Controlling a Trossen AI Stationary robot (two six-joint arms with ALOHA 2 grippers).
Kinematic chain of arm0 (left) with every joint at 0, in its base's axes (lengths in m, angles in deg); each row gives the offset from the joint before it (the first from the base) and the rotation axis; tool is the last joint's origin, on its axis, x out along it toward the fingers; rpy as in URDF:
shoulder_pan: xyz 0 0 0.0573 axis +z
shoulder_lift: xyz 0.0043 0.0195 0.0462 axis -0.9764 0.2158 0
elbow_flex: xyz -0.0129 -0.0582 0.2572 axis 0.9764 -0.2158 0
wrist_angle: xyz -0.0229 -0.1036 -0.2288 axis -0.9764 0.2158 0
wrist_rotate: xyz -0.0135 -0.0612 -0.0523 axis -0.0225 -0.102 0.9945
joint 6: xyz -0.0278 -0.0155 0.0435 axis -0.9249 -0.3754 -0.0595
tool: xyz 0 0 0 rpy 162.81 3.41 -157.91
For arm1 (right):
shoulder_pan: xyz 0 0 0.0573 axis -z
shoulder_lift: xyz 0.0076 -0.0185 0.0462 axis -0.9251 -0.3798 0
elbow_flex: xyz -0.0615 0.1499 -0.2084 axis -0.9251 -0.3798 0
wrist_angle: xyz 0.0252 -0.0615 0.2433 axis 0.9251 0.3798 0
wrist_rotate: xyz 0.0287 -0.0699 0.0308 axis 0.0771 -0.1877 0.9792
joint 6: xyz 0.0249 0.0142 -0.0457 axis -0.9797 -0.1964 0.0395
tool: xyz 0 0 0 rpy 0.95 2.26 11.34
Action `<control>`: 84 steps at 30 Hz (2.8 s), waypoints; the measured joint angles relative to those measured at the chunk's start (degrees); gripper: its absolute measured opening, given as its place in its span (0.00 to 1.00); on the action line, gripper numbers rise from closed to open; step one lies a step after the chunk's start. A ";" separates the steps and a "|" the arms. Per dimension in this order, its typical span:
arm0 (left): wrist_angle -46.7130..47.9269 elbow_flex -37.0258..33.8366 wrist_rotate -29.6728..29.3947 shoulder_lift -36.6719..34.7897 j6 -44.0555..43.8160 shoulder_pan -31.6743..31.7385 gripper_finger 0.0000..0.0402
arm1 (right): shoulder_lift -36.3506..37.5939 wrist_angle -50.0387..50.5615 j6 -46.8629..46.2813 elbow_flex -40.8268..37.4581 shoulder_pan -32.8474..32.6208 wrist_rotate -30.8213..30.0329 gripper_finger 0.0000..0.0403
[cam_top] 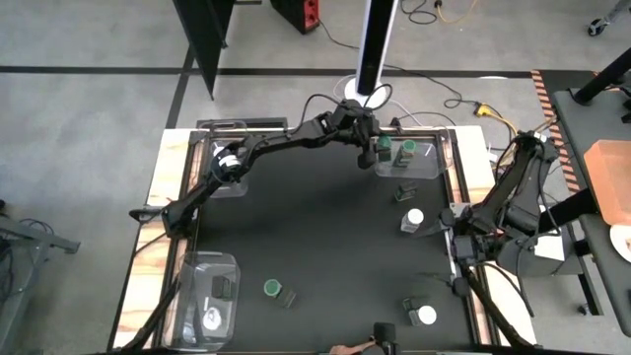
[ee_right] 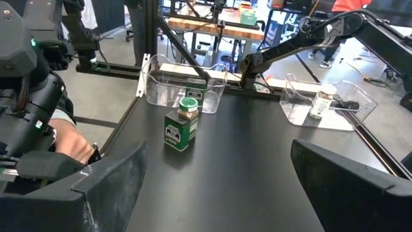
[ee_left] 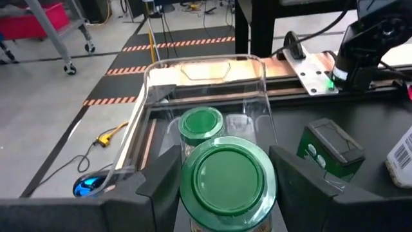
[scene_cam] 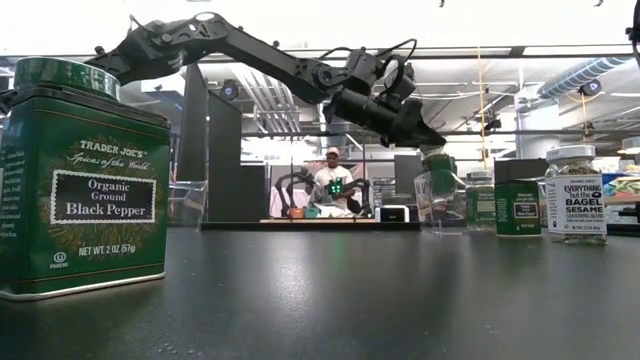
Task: Sort spices by type
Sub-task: Put the top green seasoning bottle into the top right transparent bin
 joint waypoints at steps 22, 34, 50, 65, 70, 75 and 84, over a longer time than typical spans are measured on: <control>-0.13 0.00 -0.17 0.00 -0.98 0.00 0.48 | 0.00 -0.02 0.07 -0.15 0.00 0.00 0.92; 0.13 0.57 -0.95 0.35 -6.73 0.00 0.49 | -0.02 -0.06 0.04 -0.34 0.00 0.00 0.92; 5.04 0.50 -1.91 0.46 -15.78 0.00 0.49 | -0.02 0.00 -0.83 -0.86 0.01 0.02 0.92; 4.27 0.02 -1.92 1.16 -7.58 -0.11 0.49 | -0.02 -0.02 -1.03 -0.92 0.00 0.04 0.92; 4.13 -0.24 -1.92 1.16 -7.60 -0.11 0.50 | -0.02 -0.02 -1.03 -0.92 0.02 0.03 0.92; 3.13 -0.31 -1.92 1.16 -7.48 -0.11 0.55 | -0.02 -0.01 -1.04 -0.92 0.01 0.04 0.92; 3.13 -0.37 -1.90 1.11 -7.54 -0.11 0.56 | -0.02 0.00 -1.44 -0.92 0.02 0.04 0.92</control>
